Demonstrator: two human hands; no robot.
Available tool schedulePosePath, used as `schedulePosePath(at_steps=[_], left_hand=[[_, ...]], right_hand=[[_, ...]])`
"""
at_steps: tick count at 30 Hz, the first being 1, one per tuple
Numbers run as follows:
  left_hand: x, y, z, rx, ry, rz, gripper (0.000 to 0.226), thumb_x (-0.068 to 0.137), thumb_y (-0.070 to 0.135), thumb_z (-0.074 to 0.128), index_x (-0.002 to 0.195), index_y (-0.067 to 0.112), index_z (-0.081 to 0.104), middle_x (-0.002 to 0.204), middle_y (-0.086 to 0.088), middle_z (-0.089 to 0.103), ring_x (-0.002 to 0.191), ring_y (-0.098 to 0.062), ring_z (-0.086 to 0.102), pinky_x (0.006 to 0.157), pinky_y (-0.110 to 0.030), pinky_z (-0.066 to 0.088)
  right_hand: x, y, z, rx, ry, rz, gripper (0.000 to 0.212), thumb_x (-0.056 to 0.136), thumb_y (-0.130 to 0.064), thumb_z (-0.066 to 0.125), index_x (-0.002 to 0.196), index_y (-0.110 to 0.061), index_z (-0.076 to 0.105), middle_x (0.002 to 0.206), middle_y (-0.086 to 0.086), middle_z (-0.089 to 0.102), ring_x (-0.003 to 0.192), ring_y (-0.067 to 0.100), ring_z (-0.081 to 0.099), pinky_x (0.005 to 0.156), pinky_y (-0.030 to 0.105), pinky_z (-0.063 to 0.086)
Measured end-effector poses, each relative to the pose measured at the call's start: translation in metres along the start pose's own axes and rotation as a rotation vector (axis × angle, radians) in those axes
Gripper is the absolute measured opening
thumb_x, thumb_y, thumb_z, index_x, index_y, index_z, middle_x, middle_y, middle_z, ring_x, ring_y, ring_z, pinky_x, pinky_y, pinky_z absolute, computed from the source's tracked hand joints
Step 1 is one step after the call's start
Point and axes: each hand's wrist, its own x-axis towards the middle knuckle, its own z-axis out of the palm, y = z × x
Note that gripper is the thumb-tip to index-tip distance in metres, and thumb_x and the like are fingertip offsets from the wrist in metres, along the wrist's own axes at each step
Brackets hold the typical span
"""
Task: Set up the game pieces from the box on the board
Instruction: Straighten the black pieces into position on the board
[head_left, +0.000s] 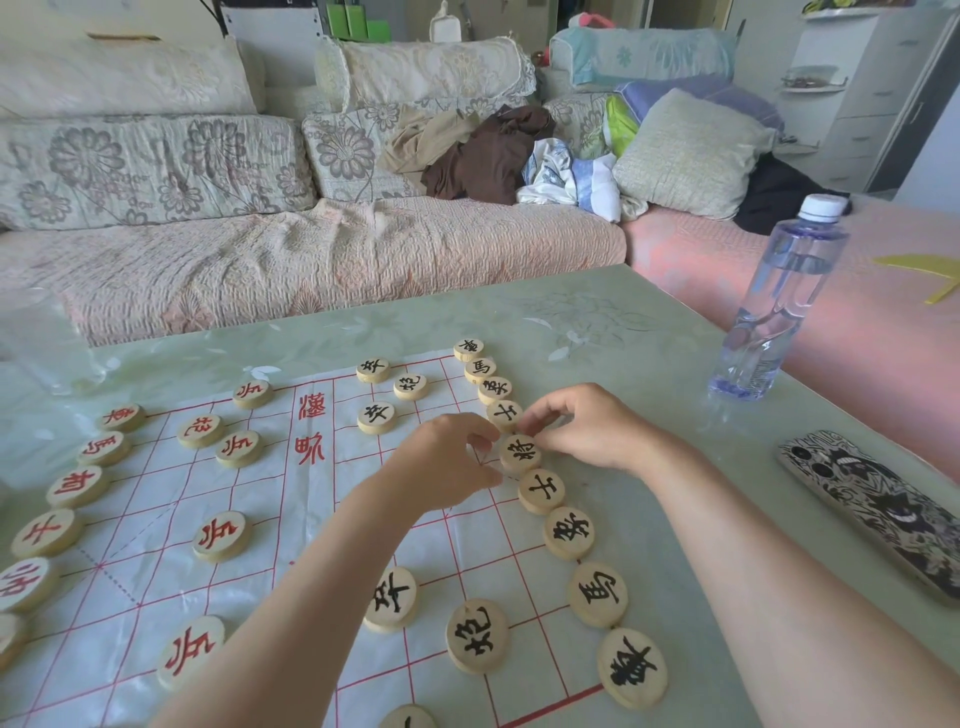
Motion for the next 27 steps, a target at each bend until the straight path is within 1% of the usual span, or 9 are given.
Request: schedulePosePath(at_steps=[2,6,12,15,17,19,23,25,27], left_hand=[[0.0,0.001,0.005,-0.002,0.024,0.006,0.042,0.076,0.029,0.08,0.114,0.027,0.063,0.1,0.012,0.062,0.072,-0.006,0.054,0.069,-0.02,0.043],[0.0,0.003,0.01,0.043,0.072,0.006,0.04,0.077,0.035,0.078,0.114,0.028,0.064,0.096,0.012,0.06,0.079,-0.011,0.054,0.071,-0.021,0.041],[0.0,0.007,0.01,0.058,0.073,0.007,0.04,0.077,0.039,0.077,0.113,0.027,0.065,0.096,0.009,0.06,0.074,-0.011,0.052,0.068,-0.022,0.041],[0.0,0.009,0.011,0.064,0.072,0.004,0.041,0.078,0.038,0.076,0.115,0.026,0.064,0.1,0.005,0.062,0.078,-0.014,0.053,0.073,-0.027,0.045],[0.0,0.008,0.011,0.072,0.075,0.008,0.042,0.078,0.038,0.076,0.117,0.026,0.064,0.1,0.006,0.062,0.08,-0.013,0.054,0.075,-0.028,0.046],[0.001,0.007,0.01,0.07,0.059,0.012,0.043,0.078,0.037,0.076,0.118,0.028,0.063,0.1,0.009,0.06,0.078,-0.012,0.053,0.074,-0.026,0.046],[0.008,0.003,-0.007,-0.006,0.075,-0.009,0.033,0.086,0.029,0.067,0.118,0.027,0.062,0.103,0.011,0.062,0.074,-0.01,0.055,0.062,-0.019,0.043],[0.019,0.001,-0.016,-0.029,0.125,-0.046,0.028,0.088,0.025,0.062,0.117,0.025,0.063,0.103,0.011,0.063,0.073,-0.011,0.056,0.058,-0.019,0.041],[0.031,-0.001,-0.022,-0.023,0.165,-0.081,0.029,0.089,0.022,0.058,0.118,0.024,0.062,0.107,0.009,0.064,0.078,-0.013,0.057,0.061,-0.021,0.042]], right_hand=[[-0.001,0.001,-0.001,-0.02,-0.031,-0.013,0.028,0.079,-0.008,0.076,0.098,-0.029,0.078,0.094,-0.014,0.075,0.062,-0.014,0.057,0.071,0.013,0.044],[-0.004,0.003,-0.001,-0.026,-0.048,-0.028,0.036,0.079,-0.006,0.075,0.104,-0.032,0.077,0.099,-0.015,0.074,0.058,-0.015,0.055,0.067,0.016,0.047],[-0.004,0.005,0.0,-0.016,-0.028,-0.037,0.033,0.081,-0.008,0.075,0.103,-0.033,0.076,0.097,-0.015,0.074,0.064,-0.015,0.059,0.072,0.016,0.047],[-0.004,0.005,0.0,-0.015,-0.039,-0.026,0.033,0.081,-0.008,0.075,0.104,-0.032,0.077,0.097,-0.013,0.074,0.067,-0.013,0.061,0.071,0.013,0.045],[-0.004,0.004,0.0,-0.008,-0.038,-0.017,0.03,0.082,-0.009,0.074,0.101,-0.033,0.077,0.097,-0.013,0.074,0.075,-0.007,0.064,0.076,0.015,0.048],[-0.002,0.002,-0.001,0.002,-0.001,-0.008,0.026,0.084,-0.012,0.071,0.095,-0.035,0.076,0.095,-0.014,0.074,0.082,-0.001,0.065,0.078,0.017,0.048],[0.013,0.001,-0.002,-0.045,0.183,-0.017,0.02,0.091,-0.017,0.063,0.1,-0.032,0.073,0.099,-0.012,0.069,0.082,0.001,0.061,0.064,0.012,0.04],[0.024,0.0,-0.003,-0.066,0.225,-0.028,0.022,0.094,-0.016,0.06,0.108,-0.029,0.071,0.104,-0.01,0.068,0.091,0.005,0.062,0.068,0.01,0.04],[0.037,-0.002,-0.001,-0.099,0.209,-0.046,0.027,0.095,-0.012,0.058,0.115,-0.026,0.069,0.109,-0.008,0.068,0.1,0.009,0.062,0.075,0.014,0.041]])
